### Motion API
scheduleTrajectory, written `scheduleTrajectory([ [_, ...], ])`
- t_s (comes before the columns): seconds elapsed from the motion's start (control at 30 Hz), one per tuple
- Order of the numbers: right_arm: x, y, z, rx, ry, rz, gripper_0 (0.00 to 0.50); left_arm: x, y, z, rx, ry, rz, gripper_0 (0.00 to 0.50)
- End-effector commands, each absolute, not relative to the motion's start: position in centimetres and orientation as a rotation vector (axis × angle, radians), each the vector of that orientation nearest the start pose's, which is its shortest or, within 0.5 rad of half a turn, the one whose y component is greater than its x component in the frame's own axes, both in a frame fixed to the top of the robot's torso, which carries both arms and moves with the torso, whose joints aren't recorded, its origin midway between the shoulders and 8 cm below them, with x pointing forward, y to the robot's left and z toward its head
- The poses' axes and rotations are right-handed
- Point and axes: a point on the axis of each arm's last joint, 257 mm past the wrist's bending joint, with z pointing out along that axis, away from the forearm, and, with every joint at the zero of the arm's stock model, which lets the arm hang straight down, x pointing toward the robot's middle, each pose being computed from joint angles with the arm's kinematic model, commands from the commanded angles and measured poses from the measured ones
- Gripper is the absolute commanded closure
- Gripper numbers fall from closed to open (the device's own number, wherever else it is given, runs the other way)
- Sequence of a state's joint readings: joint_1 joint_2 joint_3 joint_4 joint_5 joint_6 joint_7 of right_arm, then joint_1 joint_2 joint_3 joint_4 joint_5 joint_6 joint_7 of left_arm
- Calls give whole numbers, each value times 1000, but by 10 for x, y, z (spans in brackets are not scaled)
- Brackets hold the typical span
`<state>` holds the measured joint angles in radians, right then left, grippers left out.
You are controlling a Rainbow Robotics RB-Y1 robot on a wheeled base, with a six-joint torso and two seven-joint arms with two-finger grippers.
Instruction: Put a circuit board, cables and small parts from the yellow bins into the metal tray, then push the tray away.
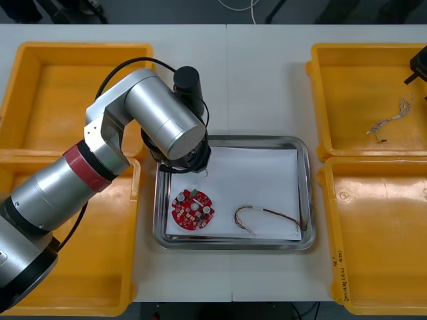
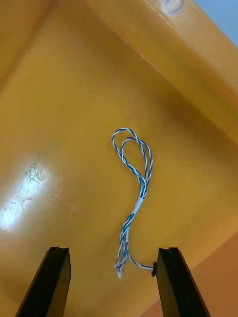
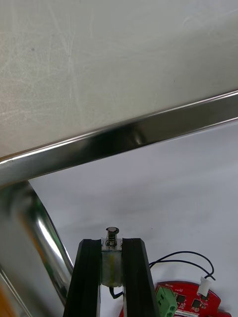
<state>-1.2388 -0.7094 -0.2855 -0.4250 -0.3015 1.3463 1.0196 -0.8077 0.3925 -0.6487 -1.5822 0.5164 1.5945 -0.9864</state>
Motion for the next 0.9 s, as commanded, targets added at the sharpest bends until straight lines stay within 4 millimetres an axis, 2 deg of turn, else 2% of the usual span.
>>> scheduleTrajectory([
  [0.03, 626, -443, -103, 1293, 2272, 301, 0, 496, 52, -241, 344, 2647, -12, 498],
  [0.27, 625, -441, -130, 1335, 2268, 291, 0, 497, 56, -244, 337, 2645, -3, 494],
  [0.33, 624, -441, -137, 1337, 2271, 287, 0, 497, 56, -245, 336, 2642, -4, 470],
  [0.4, 623, -442, -144, 1341, 2273, 283, 0, 497, 57, -246, 334, 2644, -3, 323],
  [0.47, 621, -442, -151, 1353, 2274, 291, 0, 497, 57, -246, 335, 2643, -5, 211],
  [0.5, 621, -442, -152, 1355, 2275, 291, 0, 498, 57, -246, 333, 2642, -4, 194],
  [0.53, 621, -441, -156, 1364, 2273, 306, 0, 498, 57, -246, 331, 2640, -5, 137],
  [0.63, 621, -439, -159, 1374, 2270, 327, 0, 498, 57, -245, 332, 2639, -6, 21],
  [0.67, 620, -440, -162, 1377, 2267, 327, 0, 498, 58, -246, 329, 2641, -3, 0],
  [0.9, 619, -445, -179, 1389, 2253, 345, 0, 500, 58, -239, 319, 2626, -18, 0],
])
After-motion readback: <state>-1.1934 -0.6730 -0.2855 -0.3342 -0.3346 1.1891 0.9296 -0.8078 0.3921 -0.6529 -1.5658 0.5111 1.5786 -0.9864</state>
